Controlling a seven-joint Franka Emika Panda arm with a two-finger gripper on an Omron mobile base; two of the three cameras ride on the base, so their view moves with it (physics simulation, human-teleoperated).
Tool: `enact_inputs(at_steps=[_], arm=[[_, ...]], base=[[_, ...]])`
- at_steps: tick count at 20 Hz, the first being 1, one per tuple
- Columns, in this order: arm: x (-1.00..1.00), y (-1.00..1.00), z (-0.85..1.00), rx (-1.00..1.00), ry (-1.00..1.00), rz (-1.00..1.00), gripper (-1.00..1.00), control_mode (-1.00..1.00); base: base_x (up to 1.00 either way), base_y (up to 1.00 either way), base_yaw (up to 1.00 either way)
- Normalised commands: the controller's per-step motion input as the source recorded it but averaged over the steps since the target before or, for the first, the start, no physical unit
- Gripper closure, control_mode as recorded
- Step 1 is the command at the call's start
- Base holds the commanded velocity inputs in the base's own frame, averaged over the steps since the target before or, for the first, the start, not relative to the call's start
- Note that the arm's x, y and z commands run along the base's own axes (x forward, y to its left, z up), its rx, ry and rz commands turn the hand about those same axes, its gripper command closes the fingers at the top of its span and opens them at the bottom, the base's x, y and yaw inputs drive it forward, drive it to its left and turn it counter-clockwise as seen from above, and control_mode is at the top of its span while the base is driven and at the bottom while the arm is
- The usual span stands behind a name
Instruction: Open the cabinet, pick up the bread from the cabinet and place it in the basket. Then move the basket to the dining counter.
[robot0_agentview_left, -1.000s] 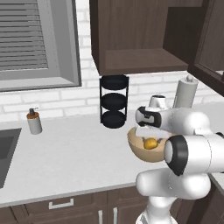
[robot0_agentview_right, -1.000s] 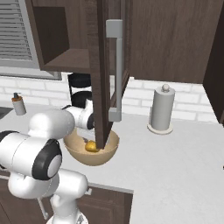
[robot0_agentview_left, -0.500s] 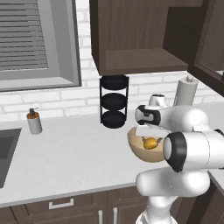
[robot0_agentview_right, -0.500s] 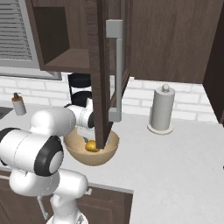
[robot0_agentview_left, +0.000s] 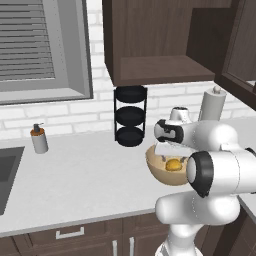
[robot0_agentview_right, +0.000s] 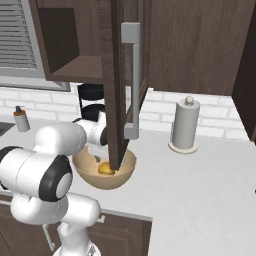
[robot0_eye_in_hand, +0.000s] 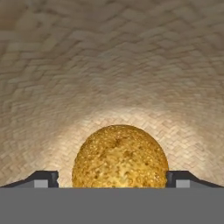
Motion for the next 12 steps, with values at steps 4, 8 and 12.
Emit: enact_inputs(at_steps=[4,8,12], arm=[[-0.01,0.0,0.12,-0.08,0.0,0.0,-1.0,-1.0],[-0.25,0.16,0.14,-0.09,-0.11,0.02,-1.0,-1.0],[-0.43,0.09,0.16,-0.01,-0.11,0.1,-1.0,-1.0]], base=[[0.0,0.0,0.0],[0.0,0.0,0.0],[0.0,0.0,0.0]])
